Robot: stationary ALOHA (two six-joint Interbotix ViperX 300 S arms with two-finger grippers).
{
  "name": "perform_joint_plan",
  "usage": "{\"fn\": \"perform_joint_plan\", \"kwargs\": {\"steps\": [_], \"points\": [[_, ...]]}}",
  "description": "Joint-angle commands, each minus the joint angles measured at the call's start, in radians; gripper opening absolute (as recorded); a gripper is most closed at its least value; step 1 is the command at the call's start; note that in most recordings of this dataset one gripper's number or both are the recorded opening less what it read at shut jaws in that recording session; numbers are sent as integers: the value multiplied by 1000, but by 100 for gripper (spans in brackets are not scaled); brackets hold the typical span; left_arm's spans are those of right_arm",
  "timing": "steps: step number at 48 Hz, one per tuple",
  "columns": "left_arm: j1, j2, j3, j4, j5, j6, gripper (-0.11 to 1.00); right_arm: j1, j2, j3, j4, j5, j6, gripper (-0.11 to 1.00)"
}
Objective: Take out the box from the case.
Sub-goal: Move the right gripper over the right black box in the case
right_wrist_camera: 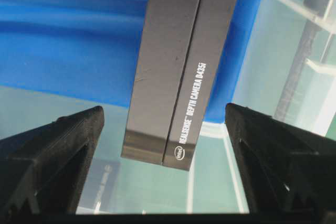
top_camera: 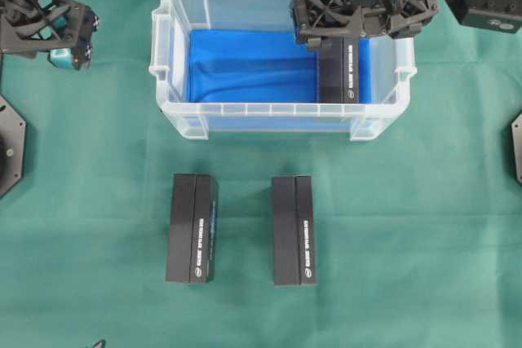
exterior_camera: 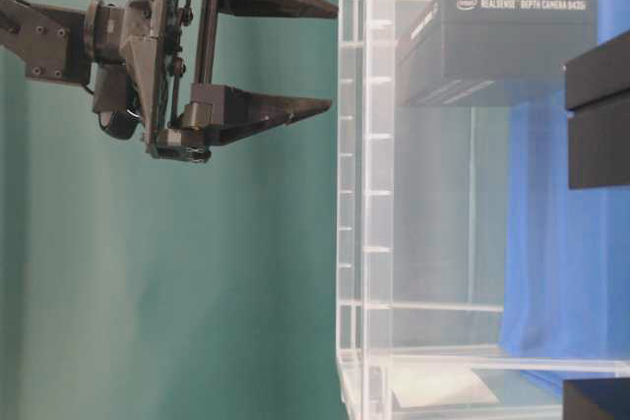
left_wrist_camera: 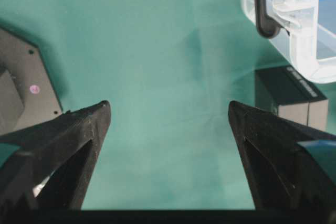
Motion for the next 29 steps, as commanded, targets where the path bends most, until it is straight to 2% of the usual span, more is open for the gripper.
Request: {"fn": "perform_joint_plan", "kwargs": {"steps": [1,29], "points": [[3,-12,-11,-3,-3,-2,97,3,-14,-12,-5,-5,2,91],[3,-12,-11,-3,-2,0,97,3,-14,0,-9,-5,5,91]]}}
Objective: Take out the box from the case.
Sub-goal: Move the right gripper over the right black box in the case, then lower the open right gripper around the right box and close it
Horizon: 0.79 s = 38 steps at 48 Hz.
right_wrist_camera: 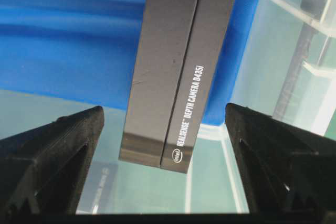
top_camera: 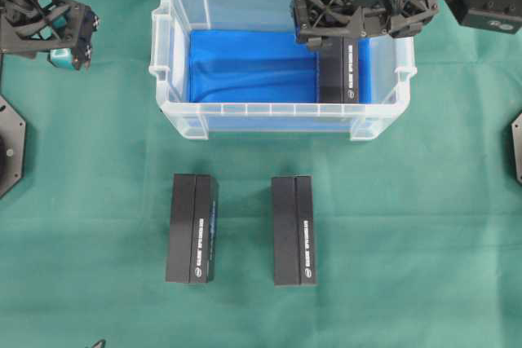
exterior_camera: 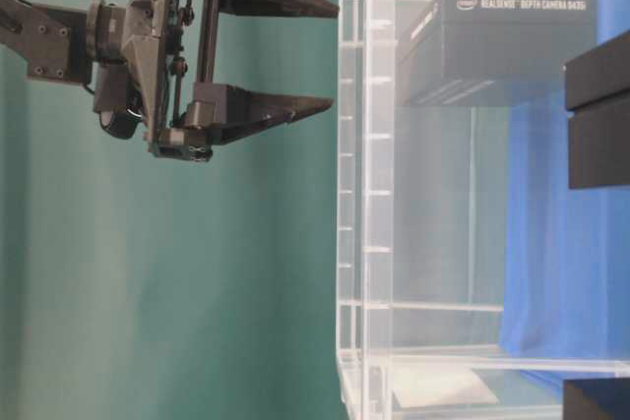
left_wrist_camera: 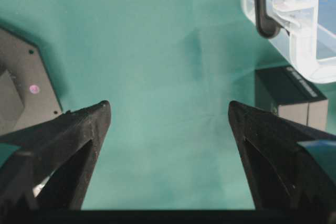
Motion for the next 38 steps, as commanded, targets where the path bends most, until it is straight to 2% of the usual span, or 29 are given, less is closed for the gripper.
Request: {"fn": "perform_joint_plan", "kwargs": {"steps": [1,38], "points": [[3,-12,-11,-3,-3,2,97,3,-14,-2,-3,-3,3,91],[2,-12,-9,-3,-3,3,97,3,-3,71,-3,-92,25,91]]}}
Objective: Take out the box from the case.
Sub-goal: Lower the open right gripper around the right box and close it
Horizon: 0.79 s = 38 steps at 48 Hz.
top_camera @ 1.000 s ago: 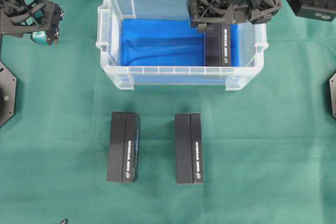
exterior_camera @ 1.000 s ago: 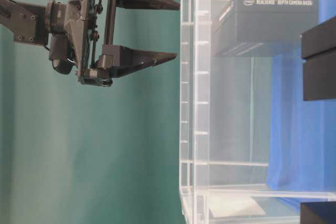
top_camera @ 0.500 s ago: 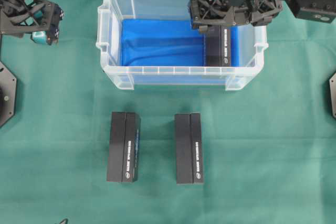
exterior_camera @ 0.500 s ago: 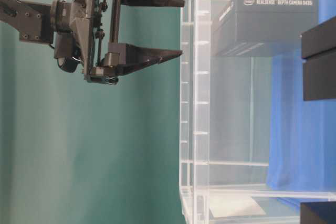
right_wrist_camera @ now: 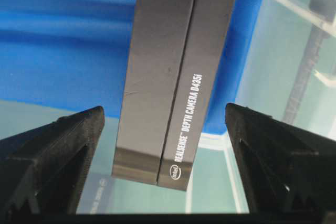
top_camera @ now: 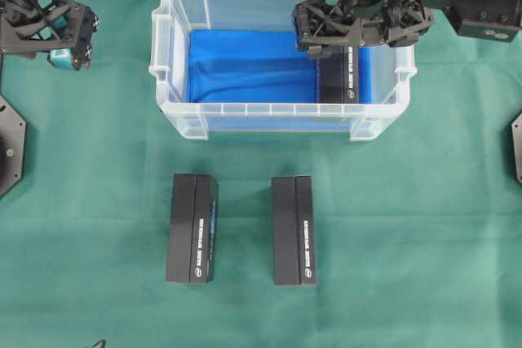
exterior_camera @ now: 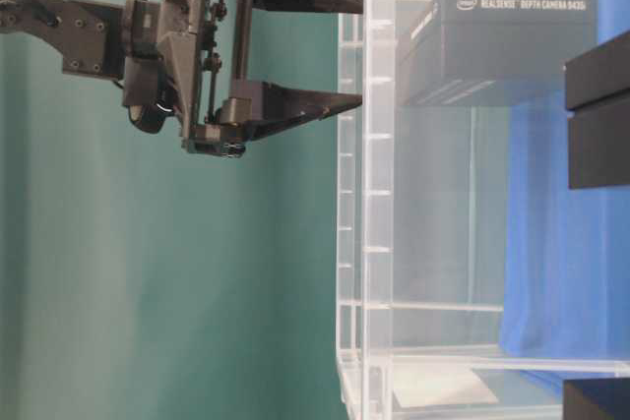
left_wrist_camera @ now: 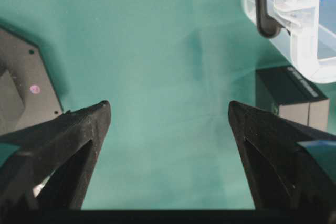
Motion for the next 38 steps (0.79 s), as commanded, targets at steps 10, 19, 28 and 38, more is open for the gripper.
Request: {"fn": "perform_joint_plan", "kwargs": {"steps": [10,19,28,38], "points": [[-2,-14,-11,-3,-3,2,97,3,18,-5,-3,-21,2,91],[-8,-12,-11,-3,-3,2,97,3,37,0,-3,-31,2,91],[-9,-12,-11,-3,-3,3,97,3,44,12,-3,-32,3,91],[-8,-12,-11,-3,-3,6,97,3,57,37,-2,-77,26,91]]}}
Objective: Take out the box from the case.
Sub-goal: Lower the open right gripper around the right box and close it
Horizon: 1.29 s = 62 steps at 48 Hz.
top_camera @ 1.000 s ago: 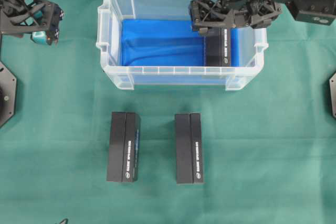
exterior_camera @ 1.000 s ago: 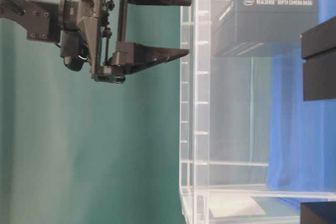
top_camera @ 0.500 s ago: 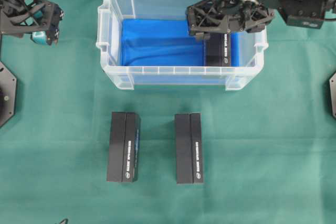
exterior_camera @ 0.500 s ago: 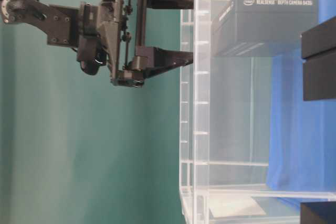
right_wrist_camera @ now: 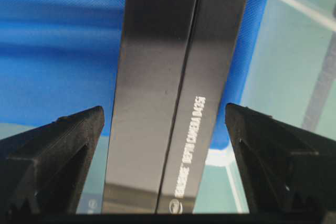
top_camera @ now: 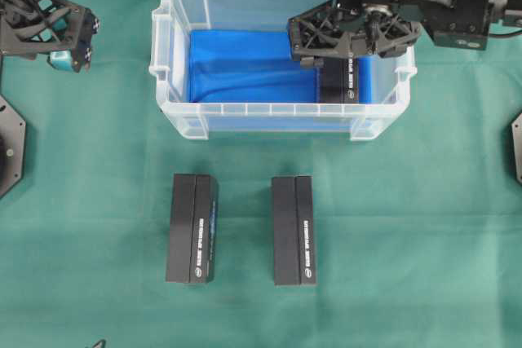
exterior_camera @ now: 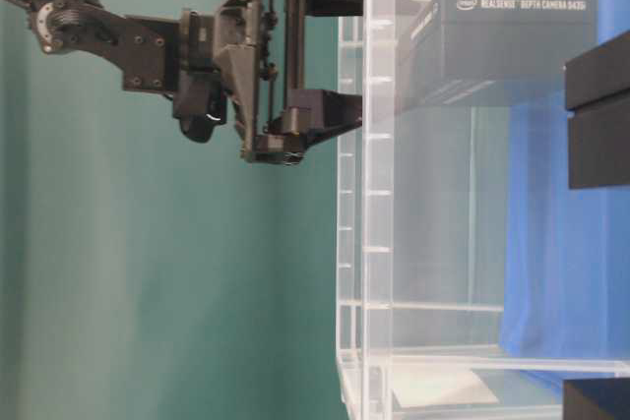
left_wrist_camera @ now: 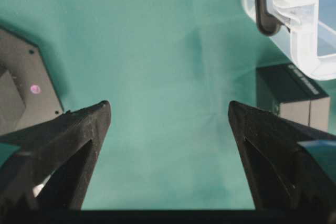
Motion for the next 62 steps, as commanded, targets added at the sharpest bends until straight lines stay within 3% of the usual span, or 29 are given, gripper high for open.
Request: {"fn": "perform_joint_plan", "kwargs": {"steps": [1,24,48,55,62], "points": [[-3,-12,-11,-3,-3,5,97,3,-8,3,0,-26,3,91],[-3,-12,-11,-3,-2,12,97,-2,43,29,5,-80,8,91],[-3,-12,-11,-3,-3,11,97,-6,44,29,0,-80,72,89],[-3,-12,-11,-3,-3,11,97,-6,44,29,2,-81,89,83],[-3,-12,-11,-3,-3,12,97,-6,44,29,2,-80,91,65]]}}
